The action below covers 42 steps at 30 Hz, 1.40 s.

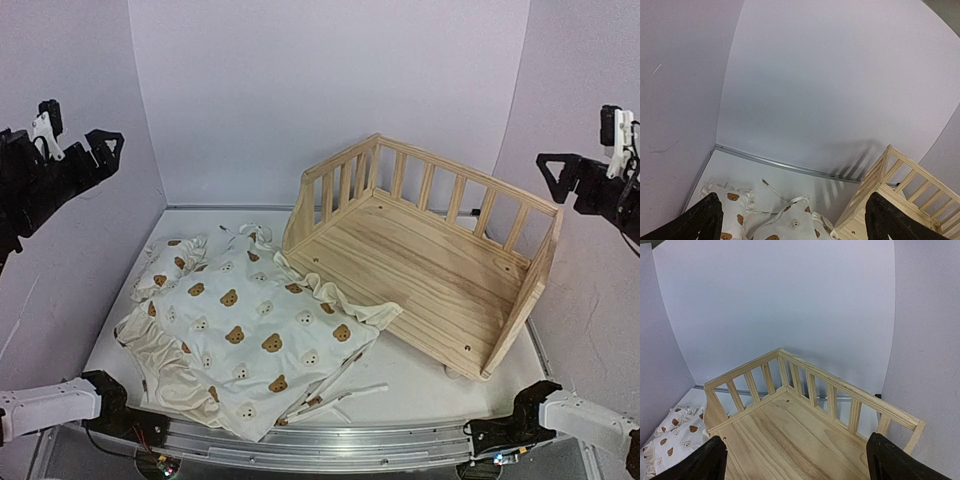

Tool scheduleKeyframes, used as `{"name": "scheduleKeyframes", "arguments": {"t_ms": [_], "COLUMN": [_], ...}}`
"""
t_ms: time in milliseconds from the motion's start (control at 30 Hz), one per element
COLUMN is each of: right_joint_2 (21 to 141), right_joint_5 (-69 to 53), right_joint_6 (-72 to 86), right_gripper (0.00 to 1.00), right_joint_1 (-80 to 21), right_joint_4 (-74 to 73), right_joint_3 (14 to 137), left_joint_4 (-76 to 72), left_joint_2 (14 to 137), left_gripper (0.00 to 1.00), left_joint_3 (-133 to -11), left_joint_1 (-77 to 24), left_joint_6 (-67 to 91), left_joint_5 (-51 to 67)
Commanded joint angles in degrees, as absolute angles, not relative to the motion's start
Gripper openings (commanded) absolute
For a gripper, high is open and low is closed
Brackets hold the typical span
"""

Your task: Set up the pet bed

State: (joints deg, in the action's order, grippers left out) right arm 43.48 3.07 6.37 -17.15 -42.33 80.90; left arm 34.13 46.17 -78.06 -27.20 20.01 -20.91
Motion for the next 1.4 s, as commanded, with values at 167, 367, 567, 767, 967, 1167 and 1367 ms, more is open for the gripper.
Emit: {"name": "scheduleKeyframes", "arguments": {"t_ms": [167,367,567,767,967,1167,1367], "right_joint_2": [56.4,72.1,94.9,117.8,133.2,141.7,137.3], "right_joint_5": [0.3,4.4,8.8,16.9,22.8,28.9,27.1], "right_joint_6": [11.0,12.5,12.8,8.4,4.8,1.7,3.3], "right_gripper": [0.98,0.98,0.98,0.98,0.98,0.98,0.98], "right_joint_1": [-26.7,-44.1,-60.3,-71.0,-75.5,-76.3,-76.7], "right_joint_4": [-39.2,-37.1,-34.7,-35.5,-36.5,-37.4,-37.9], "right_joint_3": [80.0,81.2,87.1,100.8,114.7,126.9,129.6], "left_joint_4": [29.2,28.9,27.6,26.9,26.6,26.3,26.3], "left_joint_2": [46.4,52.4,60.6,61.8,59.0,56.4,55.1], "left_gripper": [0.99,0.99,0.99,0.99,0.99,0.99,0.99], "left_joint_3": [-67.4,-60.4,-54.0,-49.2,-46.8,-46.4,-47.6], "left_joint_1": [-15.3,-10.1,-7.6,-7.3,-7.5,-7.8,-7.9], "left_joint_6": [22.7,22.8,22.6,21.7,21.3,21.6,21.4], "left_joint_5": [-7.7,0.6,6.9,10.3,14.7,16.8,17.7]}}
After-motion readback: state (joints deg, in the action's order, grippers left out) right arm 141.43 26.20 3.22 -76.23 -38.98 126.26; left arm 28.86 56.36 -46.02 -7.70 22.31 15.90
